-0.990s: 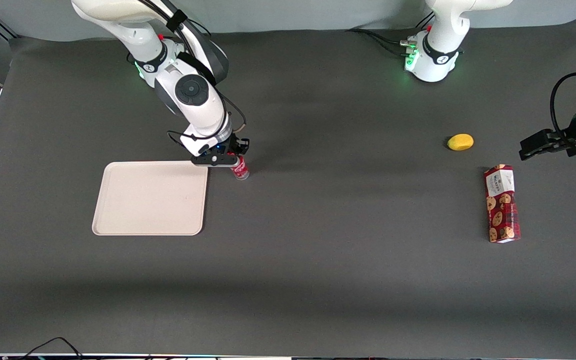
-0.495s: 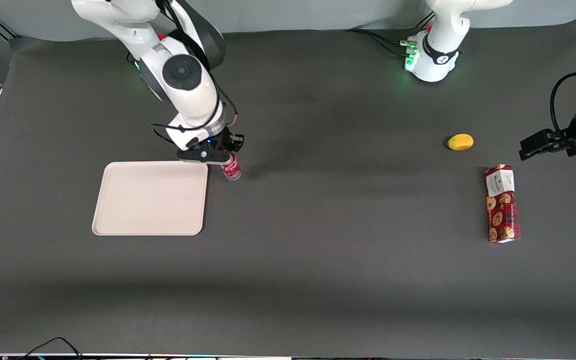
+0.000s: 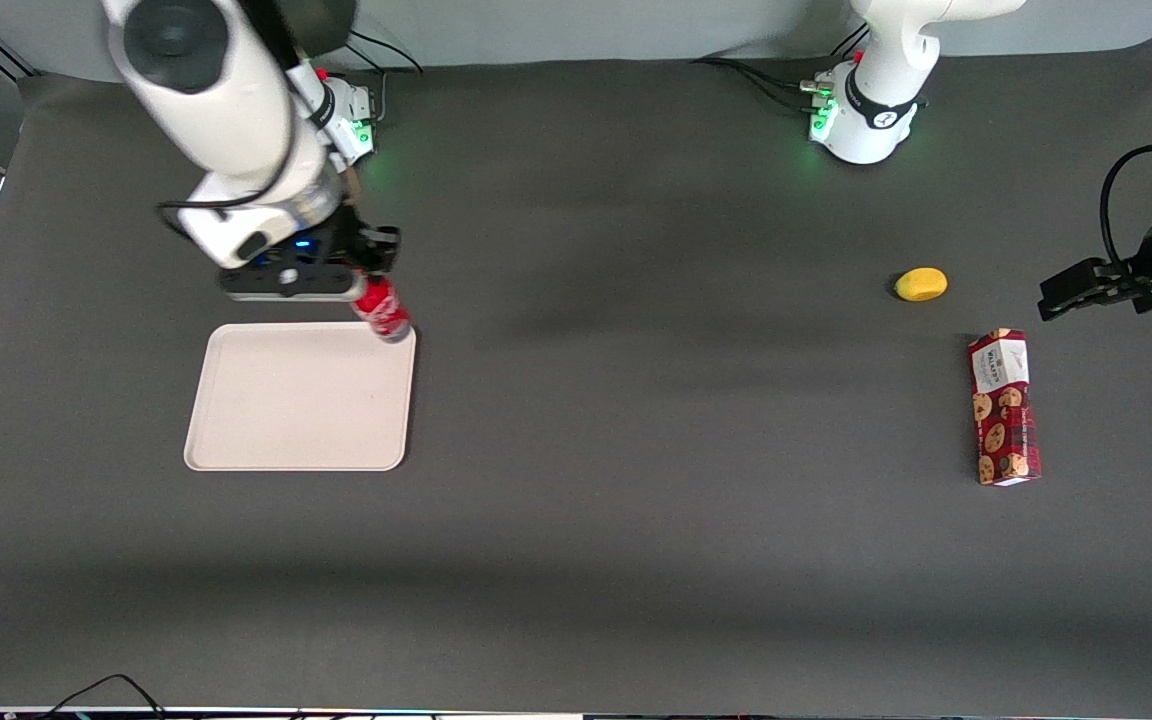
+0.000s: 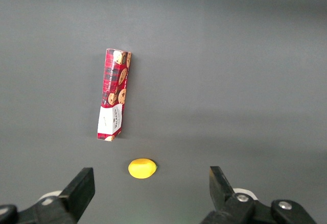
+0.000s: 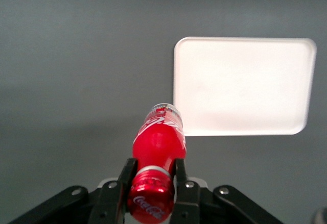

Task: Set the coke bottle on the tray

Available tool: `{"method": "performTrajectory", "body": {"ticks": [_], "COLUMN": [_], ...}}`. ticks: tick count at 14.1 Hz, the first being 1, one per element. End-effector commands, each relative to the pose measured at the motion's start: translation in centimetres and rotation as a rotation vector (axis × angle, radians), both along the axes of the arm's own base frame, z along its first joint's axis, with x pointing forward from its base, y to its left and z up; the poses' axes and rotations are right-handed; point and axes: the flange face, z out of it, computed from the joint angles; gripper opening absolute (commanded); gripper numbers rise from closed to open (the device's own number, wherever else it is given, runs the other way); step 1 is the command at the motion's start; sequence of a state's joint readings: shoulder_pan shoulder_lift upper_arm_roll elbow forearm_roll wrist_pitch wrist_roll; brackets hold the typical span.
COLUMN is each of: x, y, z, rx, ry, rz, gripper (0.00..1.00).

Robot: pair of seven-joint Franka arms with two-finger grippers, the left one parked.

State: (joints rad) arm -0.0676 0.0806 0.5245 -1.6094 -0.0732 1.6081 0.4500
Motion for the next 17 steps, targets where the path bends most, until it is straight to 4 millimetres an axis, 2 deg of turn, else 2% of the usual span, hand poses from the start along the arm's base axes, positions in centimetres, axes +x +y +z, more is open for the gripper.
{"method": "performTrajectory", "body": {"ticks": [1,3,5,8,12,13,17], "x": [1.4,2.7,3.3,2.4,-0.4,-0.8,-1.4], "y": [-6.2,-12.1,-16.6,-23.0,-29.0,-29.4,-31.6], "z": [0.8,-0.5,-2.7,-6.5,-13.4,-15.1,-19.6], "rx": [0.007,0.007,0.02,0.029,0.035,0.036,0.036], "ry": [0.029,0.053,0.076,0.05,-0.011,-0.015,-0.034], "rz": [0.097,0.137,0.15,0.186,0.219,0.227,0.261], "gripper": [0.0,0.0,0.0,0.0,0.0,0.0,0.0]}}
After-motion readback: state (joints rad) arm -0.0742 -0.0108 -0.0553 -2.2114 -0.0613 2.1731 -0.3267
